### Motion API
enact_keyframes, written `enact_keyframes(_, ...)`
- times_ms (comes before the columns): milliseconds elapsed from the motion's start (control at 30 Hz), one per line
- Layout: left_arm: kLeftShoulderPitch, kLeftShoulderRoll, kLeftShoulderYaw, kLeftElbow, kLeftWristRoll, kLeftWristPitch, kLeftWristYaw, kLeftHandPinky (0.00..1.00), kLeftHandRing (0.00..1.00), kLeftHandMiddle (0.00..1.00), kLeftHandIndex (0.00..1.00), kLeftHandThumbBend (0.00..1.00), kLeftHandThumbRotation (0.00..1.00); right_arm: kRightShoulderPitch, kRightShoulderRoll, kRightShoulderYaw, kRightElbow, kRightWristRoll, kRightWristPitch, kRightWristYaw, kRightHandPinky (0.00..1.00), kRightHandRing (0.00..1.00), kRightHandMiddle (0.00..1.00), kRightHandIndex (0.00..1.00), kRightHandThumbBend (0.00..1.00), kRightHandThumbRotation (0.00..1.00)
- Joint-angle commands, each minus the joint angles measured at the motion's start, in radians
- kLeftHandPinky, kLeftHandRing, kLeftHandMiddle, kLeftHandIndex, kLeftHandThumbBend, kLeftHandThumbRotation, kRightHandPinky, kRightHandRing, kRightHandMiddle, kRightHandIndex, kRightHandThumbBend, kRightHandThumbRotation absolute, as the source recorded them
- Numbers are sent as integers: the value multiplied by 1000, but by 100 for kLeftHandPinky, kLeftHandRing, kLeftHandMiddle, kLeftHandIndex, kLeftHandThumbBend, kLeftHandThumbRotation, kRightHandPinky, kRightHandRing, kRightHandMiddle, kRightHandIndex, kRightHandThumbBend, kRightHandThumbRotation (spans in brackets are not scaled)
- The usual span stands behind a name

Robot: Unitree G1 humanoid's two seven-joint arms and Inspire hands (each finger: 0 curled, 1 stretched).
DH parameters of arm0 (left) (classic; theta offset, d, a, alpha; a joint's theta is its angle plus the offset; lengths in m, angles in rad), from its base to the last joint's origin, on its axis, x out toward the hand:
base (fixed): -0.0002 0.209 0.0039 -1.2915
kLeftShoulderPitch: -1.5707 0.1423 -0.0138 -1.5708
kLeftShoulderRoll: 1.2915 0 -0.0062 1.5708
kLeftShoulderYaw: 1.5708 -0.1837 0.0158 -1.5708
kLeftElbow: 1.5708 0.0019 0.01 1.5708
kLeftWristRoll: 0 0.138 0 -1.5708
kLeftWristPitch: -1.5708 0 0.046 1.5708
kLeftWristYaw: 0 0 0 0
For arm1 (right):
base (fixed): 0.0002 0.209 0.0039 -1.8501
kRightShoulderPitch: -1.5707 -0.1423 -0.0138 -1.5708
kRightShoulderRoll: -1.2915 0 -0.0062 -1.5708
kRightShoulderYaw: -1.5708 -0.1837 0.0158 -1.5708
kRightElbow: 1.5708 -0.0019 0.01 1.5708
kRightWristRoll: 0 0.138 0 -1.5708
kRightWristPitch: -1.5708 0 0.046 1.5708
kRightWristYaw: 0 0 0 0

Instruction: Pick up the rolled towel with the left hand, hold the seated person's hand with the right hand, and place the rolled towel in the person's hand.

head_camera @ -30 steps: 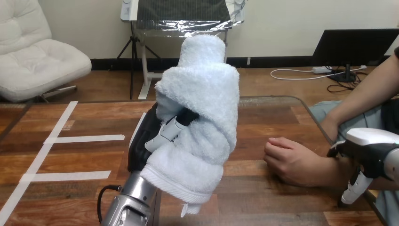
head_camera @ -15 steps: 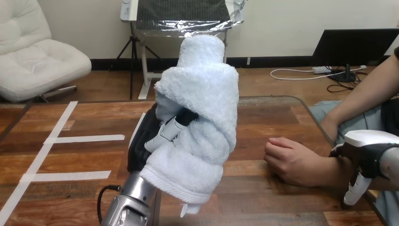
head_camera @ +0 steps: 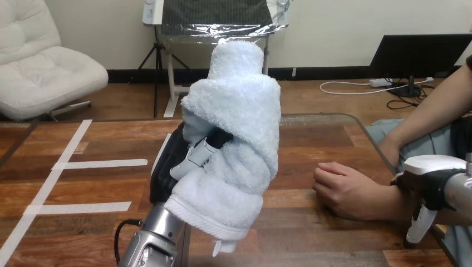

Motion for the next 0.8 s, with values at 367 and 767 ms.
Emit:
enact_keyframes(367,-38,-87,14,-23,-19,-29,-15,27,33,40,47,86,5,-105,1,69,127,-18,-70,-62,81,83,85,85,73,14)
enact_keyframes(767,-37,-83,18,-24,-7,-33,-3,27,32,40,47,87,5,-102,32,65,179,16,-102,-168,38,49,60,66,75,2)
